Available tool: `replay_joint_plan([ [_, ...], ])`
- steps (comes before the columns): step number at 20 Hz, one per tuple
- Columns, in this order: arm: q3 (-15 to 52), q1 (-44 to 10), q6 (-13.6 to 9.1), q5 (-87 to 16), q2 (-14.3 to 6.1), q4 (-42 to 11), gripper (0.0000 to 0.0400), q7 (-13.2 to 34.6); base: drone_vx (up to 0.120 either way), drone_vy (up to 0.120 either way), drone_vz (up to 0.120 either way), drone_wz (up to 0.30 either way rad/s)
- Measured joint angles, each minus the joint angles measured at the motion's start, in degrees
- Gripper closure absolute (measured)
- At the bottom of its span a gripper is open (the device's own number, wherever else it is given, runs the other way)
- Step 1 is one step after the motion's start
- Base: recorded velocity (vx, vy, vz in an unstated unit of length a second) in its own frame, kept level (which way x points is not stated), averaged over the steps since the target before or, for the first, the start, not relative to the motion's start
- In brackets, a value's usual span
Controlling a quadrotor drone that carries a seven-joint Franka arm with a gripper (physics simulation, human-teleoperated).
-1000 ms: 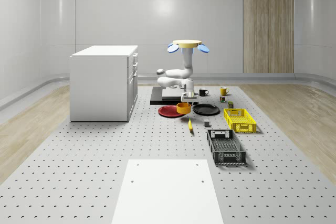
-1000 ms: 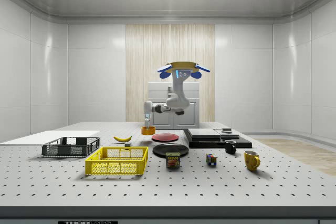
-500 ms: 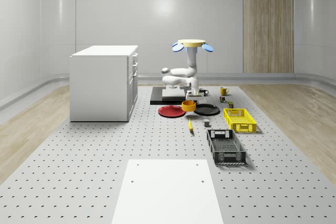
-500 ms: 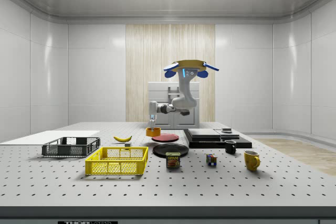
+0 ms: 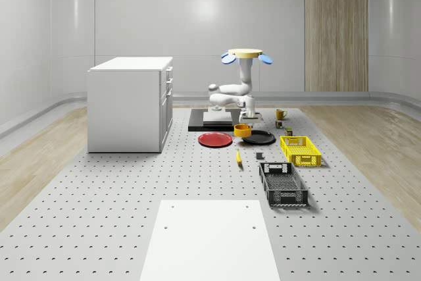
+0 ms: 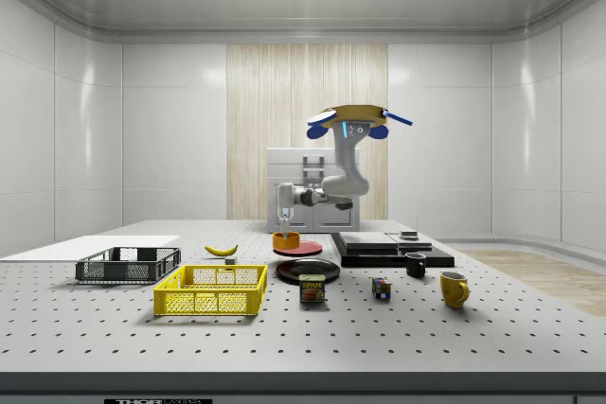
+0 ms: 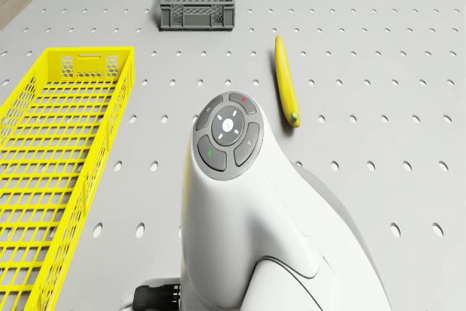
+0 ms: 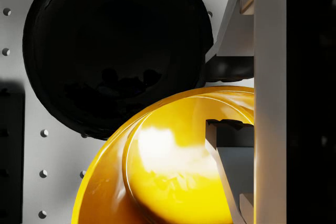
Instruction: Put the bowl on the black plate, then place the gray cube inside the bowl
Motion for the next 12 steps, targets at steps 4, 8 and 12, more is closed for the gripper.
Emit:
replay_joint_plan([
  [4,-0.06,-0.16,-0.23,-0.14,0.19,-0.23,0.0287,2.28,-0.120,0.120,0.000,0.000],
  [8,0.04,-0.93,-0.03,0.01,-0.21,-0.42,0.0297,4.06,-0.120,0.120,0.000,0.000],
  [12,0.00,-0.62,-0.08,-0.04,-0.07,-0.33,0.0291,2.90,-0.120,0.120,0.000,0.000],
])
